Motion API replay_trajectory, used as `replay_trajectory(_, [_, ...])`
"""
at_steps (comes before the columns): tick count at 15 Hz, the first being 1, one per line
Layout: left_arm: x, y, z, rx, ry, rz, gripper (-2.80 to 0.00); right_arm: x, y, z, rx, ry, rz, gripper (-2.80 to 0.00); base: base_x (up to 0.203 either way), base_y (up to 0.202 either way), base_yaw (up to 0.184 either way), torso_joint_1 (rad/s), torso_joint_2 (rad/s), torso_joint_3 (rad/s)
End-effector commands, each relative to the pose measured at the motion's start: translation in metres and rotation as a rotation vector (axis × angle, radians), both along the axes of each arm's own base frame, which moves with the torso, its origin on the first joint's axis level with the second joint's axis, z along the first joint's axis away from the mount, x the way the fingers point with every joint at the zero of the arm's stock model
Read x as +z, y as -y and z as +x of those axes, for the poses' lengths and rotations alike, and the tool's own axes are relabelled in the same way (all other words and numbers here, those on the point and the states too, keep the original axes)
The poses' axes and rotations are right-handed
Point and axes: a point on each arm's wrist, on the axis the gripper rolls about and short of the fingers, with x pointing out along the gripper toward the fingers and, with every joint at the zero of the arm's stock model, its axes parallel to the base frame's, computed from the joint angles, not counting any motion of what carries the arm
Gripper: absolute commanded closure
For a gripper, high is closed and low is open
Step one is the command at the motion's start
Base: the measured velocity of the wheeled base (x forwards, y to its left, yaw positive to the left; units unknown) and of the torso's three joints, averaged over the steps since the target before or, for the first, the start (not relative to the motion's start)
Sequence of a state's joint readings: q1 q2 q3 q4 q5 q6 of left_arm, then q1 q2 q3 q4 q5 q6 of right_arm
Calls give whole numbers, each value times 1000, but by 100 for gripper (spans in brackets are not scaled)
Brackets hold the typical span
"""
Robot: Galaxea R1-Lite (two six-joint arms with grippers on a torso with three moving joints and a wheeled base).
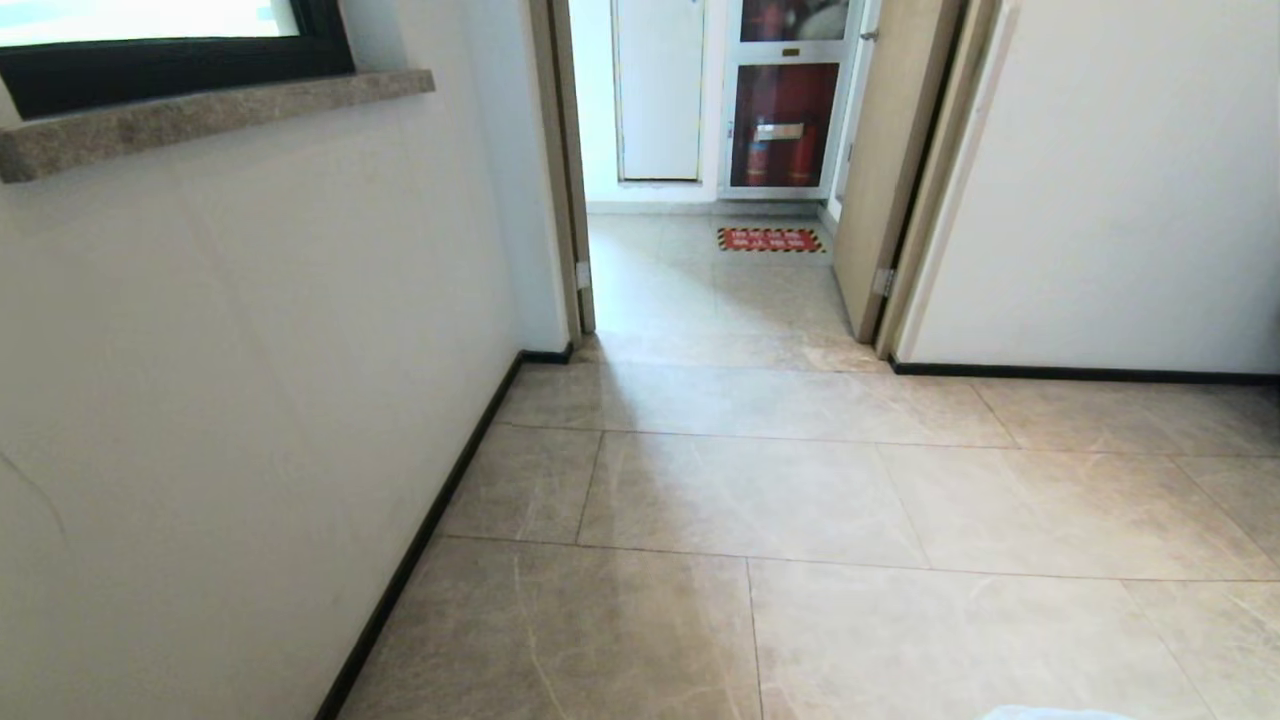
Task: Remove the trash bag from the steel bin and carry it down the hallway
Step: Put the trash bag at the door
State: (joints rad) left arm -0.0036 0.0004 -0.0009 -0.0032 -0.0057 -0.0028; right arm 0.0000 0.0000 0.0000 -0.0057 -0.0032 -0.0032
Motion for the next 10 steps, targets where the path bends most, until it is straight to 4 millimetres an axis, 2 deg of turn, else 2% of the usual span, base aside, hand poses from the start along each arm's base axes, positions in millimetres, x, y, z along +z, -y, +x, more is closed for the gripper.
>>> replay_trajectory(1, [0, 0, 0, 0, -1, 0, 0, 0, 0, 0, 0, -2, 0, 0, 195, 0, 1, 4, 1, 2])
replay_trajectory(10, [0, 0, 0, 0, 0, 0, 0, 0, 0, 0, 0, -1, 0, 0, 191, 0, 1, 5, 1, 3])
